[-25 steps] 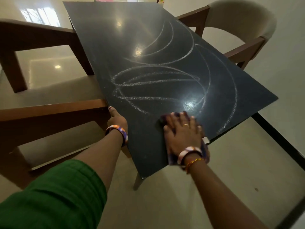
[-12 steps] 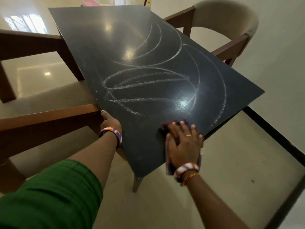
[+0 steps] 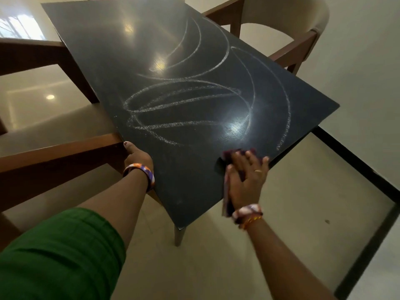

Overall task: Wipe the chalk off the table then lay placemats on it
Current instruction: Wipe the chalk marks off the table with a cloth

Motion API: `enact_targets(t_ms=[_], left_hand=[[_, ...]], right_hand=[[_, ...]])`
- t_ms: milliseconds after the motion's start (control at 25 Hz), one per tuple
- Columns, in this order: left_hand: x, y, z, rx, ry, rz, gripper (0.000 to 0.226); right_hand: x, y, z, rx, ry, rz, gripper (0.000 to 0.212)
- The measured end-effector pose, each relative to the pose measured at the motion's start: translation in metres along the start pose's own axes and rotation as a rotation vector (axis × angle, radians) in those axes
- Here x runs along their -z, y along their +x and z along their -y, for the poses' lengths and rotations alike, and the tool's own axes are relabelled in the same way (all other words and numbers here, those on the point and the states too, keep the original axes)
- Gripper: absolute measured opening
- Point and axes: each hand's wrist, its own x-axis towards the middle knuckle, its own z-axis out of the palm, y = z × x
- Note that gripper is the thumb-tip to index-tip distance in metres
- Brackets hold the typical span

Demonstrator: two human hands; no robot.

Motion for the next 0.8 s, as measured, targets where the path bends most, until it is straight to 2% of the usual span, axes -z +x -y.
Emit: enact_targets(t_ms=[120,200,240,360,440,560,640,720,800], left_hand=[[0.000,0.000,0.002,-0.018,0.014,0.023,0.053],[0.000,-0.002,0.001,0.007,-0.063,0.035,0.058],[0.000,-0.005,0.001,0.013,-0.068,0.023,0.058],[0.000,-0.009,0.000,-0.018,-0.021,-0.036,0.064],[0.000,-0.010,-0.001,-0.009,-0.010,-0.026,0.062],[0.001,-0.016,-0.002,-0.015,0.026,-0.064,0.052],[0.001,-0.022,-0.002,-0.003,0.009,-0.065,0.056],[0.001,-0.025,-0.003,0.023,-0.005,-0.041,0.058],[0.004,-0.023,-0.005,0.046,-0.025,-0.012,0.059]], right_hand=[[-0.007,-0.070,0.012,0.103,0.155,0.128,0.034],[0.001,-0.036,-0.005,0.160,0.142,0.109,0.031],[0.007,-0.003,-0.015,0.110,0.143,0.062,0.030],[0.024,0.083,-0.027,-0.210,0.102,-0.041,0.038],[0.022,0.092,-0.018,-0.317,0.128,-0.078,0.043],[-0.005,0.020,0.000,-0.310,0.161,-0.180,0.042],[-0.017,-0.029,0.010,-0.319,0.190,-0.190,0.041],[-0.015,-0.008,0.007,-0.222,0.174,-0.159,0.040],[-0.005,0.045,-0.005,-0.277,0.165,-0.163,0.042]])
